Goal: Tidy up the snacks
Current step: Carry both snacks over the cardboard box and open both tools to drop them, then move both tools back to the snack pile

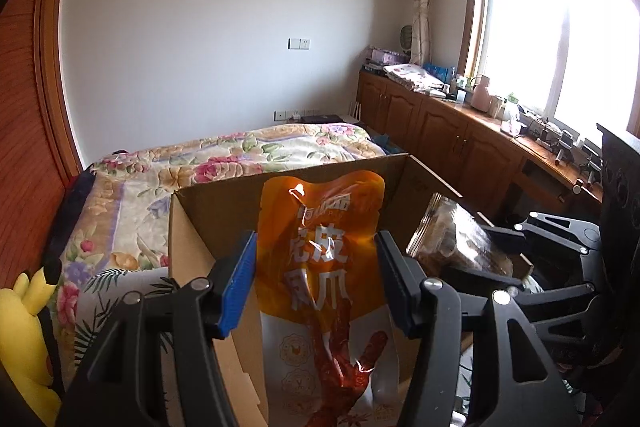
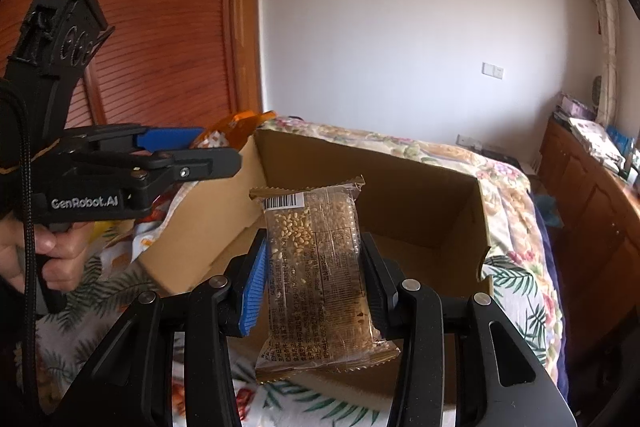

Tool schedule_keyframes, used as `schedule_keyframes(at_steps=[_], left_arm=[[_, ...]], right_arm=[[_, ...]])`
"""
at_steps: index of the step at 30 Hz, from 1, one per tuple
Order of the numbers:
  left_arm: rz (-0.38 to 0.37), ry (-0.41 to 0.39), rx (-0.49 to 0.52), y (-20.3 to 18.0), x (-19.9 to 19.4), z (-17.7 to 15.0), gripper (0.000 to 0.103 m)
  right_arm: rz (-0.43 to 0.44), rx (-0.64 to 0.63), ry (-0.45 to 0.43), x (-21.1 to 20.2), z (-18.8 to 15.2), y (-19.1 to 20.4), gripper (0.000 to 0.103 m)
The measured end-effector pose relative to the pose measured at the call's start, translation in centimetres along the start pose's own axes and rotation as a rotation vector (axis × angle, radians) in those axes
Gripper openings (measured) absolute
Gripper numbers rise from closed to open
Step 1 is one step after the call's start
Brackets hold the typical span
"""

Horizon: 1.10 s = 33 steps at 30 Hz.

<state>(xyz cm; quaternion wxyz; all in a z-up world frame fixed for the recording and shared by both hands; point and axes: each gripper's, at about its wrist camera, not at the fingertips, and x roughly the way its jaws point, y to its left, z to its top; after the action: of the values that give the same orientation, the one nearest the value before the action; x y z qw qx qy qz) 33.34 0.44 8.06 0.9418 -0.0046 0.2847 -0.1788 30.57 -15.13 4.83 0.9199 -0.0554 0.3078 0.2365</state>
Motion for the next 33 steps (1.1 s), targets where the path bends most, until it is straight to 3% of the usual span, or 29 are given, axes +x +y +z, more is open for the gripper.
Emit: schedule_keyframes(at_steps=[7,18,26,33], left_arm=[[0.013,0.027,-0.008,0.0,2.1,-0.5,0.058],[0.036,0.074,-0.009,0.2,3.3,-0.9,0.062],[0.026,0.058,-0.005,0.1,2.1,-0.9,0.064],[0.017,0.021,0.009,-0.5,-1.1,-1.5,0.064]], right_arm=[[-0.006,0.085,0.016,2.4,-0.4,-1.9,0.044],[-0.004,0.038,0.078,4.5,-1.3,-0.3,0.045],[-0.011,0.062,0.091,4.7,-1.7,-0.8,0.054],[-0.01,0.077,0.063,2.5,-1.7,-0.7,0.055]])
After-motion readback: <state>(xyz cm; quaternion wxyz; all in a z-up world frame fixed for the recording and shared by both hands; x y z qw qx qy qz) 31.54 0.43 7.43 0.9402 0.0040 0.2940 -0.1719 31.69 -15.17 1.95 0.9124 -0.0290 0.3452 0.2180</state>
